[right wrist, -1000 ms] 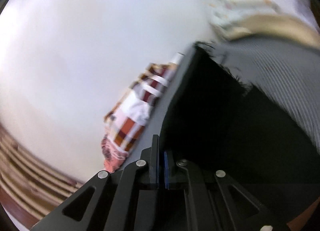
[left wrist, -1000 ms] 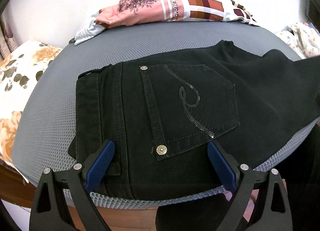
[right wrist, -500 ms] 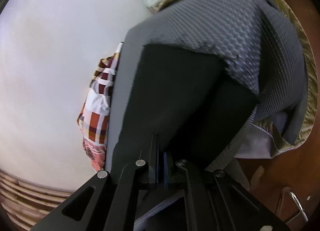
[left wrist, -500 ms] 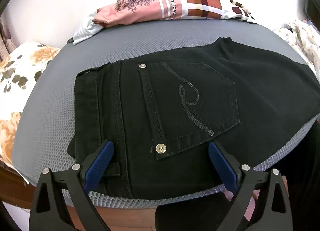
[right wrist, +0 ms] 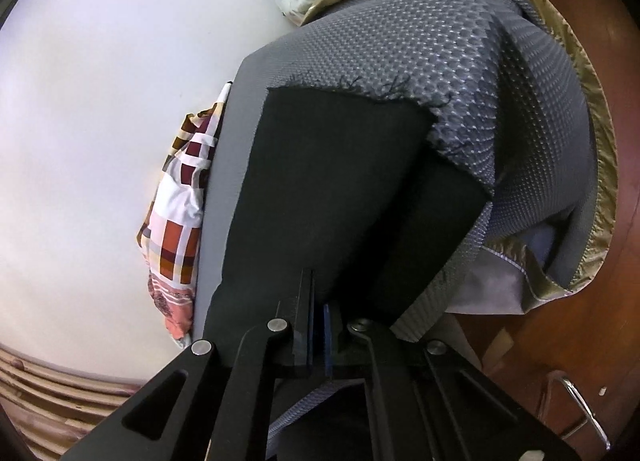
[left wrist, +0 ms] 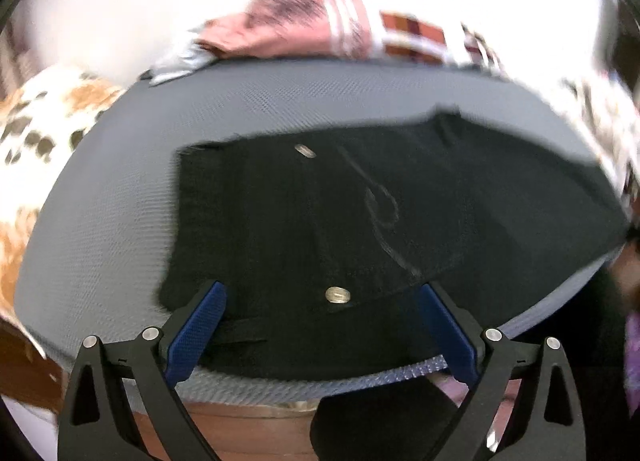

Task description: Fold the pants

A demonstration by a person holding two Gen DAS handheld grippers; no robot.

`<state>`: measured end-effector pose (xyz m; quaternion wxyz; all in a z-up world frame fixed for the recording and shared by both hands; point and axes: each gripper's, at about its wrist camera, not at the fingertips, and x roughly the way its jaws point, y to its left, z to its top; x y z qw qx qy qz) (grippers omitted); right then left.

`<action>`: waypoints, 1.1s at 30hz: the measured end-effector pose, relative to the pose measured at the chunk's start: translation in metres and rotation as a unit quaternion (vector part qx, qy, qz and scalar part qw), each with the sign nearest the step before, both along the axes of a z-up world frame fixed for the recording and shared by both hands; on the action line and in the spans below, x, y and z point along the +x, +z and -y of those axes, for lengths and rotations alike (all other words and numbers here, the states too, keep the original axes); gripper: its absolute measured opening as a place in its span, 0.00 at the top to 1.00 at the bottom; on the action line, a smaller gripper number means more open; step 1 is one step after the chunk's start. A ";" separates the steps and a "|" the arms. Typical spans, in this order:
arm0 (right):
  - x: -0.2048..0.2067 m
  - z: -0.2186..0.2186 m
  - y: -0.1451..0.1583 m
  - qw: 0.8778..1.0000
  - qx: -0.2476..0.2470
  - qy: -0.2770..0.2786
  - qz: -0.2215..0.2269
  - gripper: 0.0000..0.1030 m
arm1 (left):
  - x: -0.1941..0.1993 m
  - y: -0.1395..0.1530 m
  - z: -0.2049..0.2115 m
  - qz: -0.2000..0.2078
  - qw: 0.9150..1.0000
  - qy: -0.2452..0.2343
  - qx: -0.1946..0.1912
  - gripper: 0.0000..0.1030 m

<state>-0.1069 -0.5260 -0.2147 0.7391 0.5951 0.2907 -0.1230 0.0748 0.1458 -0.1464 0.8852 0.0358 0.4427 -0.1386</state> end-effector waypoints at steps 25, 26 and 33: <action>0.003 -0.005 0.002 1.000 -0.016 0.005 -0.001 0.96 | 0.030 -0.015 -0.067 -0.118 0.986 0.059 -0.101 0.74; 0.003 -0.005 0.002 1.000 -0.015 0.005 -0.001 0.96 | 0.031 -0.003 -0.066 -0.101 0.989 0.056 -0.091 0.75; 0.005 -0.014 -0.004 1.000 0.017 0.008 0.011 0.94 | 0.074 0.056 -0.076 -0.005 0.997 0.064 -0.048 0.83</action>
